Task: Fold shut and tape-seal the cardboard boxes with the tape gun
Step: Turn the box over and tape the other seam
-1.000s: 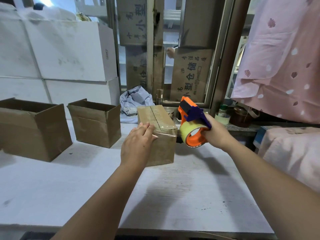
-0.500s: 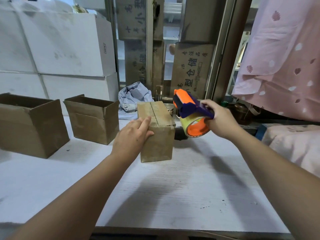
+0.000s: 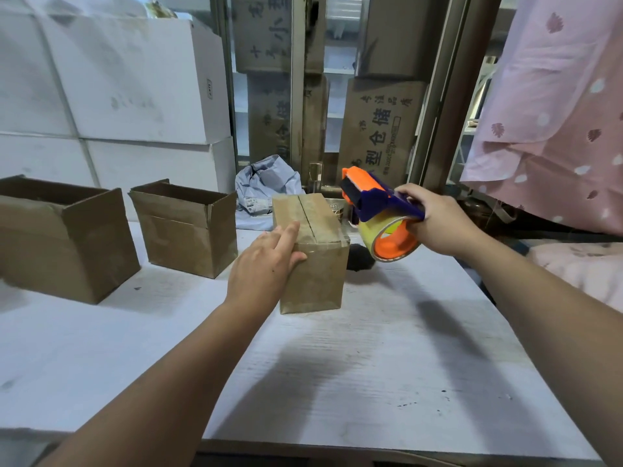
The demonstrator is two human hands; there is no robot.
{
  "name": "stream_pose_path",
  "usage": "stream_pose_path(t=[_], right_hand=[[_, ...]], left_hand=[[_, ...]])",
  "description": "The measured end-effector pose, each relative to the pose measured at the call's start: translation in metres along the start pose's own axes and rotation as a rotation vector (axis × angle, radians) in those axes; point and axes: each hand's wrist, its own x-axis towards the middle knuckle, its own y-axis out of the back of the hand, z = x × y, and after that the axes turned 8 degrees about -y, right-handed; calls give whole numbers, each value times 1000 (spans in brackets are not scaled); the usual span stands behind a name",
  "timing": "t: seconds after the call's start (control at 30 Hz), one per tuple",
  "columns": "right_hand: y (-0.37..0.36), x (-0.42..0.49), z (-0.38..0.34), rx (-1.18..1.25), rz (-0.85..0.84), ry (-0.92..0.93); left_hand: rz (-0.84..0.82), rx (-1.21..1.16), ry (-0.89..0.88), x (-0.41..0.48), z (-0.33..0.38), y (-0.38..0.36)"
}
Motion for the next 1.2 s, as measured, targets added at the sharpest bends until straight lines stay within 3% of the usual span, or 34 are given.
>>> stream_pose_path(t=[0.37,0.6,0.83,1.07,1.2], right_hand=[[-41,-6,29,151,7,-83],[-72,-13,34,302,14,-205],[-94,-26,22,394,29,-330],[-110,-42,8,474,83,-371],[-108,-40,8,503,53,-381]], left_hand=[[-24,-55,9,0,1,1],[41,-63,-118,-3,-7,-2],[-91,-83,-60,-1,-30,-2],[-128,195,99,2,-12,-10],[-26,253,24,5,0,-19]])
